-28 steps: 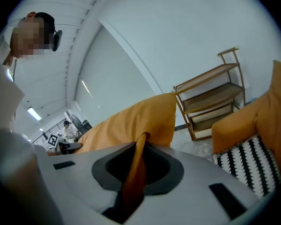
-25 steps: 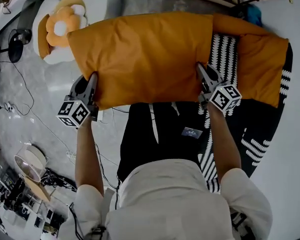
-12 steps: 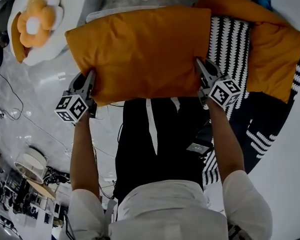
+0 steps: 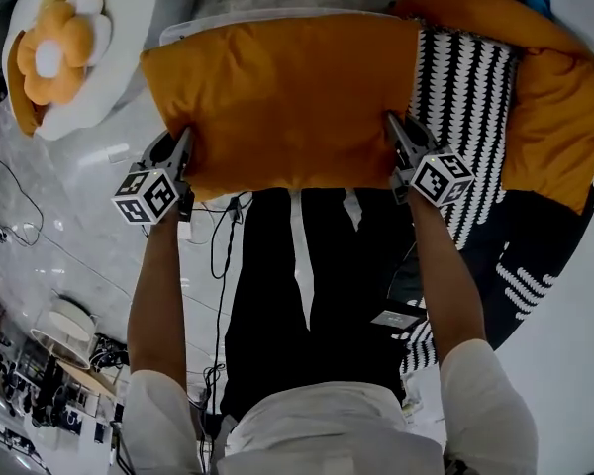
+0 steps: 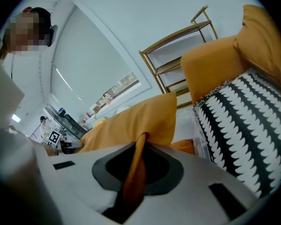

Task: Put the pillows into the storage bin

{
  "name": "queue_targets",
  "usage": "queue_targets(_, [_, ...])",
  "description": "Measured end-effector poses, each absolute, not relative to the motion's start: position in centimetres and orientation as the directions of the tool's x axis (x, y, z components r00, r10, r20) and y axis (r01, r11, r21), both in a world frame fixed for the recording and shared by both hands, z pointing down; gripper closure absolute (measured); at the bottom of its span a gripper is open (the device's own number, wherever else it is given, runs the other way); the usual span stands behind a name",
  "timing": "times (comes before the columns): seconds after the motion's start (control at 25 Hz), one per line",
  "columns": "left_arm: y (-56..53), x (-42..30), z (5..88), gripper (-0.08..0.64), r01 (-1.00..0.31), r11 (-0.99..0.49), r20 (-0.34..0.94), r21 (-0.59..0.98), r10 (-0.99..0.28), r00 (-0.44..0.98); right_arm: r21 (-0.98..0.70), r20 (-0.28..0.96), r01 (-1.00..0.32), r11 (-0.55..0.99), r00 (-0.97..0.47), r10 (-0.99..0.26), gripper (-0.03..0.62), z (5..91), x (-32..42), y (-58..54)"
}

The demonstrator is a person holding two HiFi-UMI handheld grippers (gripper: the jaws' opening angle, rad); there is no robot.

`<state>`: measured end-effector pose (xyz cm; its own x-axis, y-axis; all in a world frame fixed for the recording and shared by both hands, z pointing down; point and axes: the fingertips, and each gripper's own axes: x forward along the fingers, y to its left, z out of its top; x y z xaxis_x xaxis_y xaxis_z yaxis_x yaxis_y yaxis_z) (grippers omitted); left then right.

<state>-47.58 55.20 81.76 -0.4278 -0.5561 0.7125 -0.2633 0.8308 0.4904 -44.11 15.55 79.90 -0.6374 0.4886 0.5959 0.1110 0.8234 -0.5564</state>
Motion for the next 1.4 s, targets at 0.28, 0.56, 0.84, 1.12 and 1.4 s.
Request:
queue_targets(0.28, [54.8,-49.1,84.8,0.456,-0.273,0.830,0.730,0.487,-0.558,-0.395,-0.552,0.615,0.074,0.830,-0.637,0.465,0.529,83.0,-44.7,15.2])
queue_targets(0.56, [57.5,-49.0,89.6,0.299,-0.155,0.895,0.805,0.417,-0.443,-0.394,-0.483,0.707,-0.040,0.874,-0.607,0.363,0.425,87.8,-43.7,13.2])
queue_targets(0.84, [55.0,-47.5,84.3,0.282,-0.242,0.848,0.720,0.472,-0.529,-0.449,-0.459,0.645,0.026,0.888,-0.677,0.354,0.417,82.2,-44.2,14.7])
queue_targets(1.12, [50.5,-49.5,71.4,0.302,-0.480,0.750,0.538,0.455,-0.661,-0.523,-0.431,0.456,0.226,0.874,-0.781,0.427,0.417,68.9,-46.4,19.5])
queue_targets(1.4, [48.1,-50.3,51.0,0.314,-0.690,0.639,0.320,0.341,-0.769,-0.554,-0.280,0.223,0.333,0.900,-0.890,0.399,0.417,47.7,-46.0,22.2])
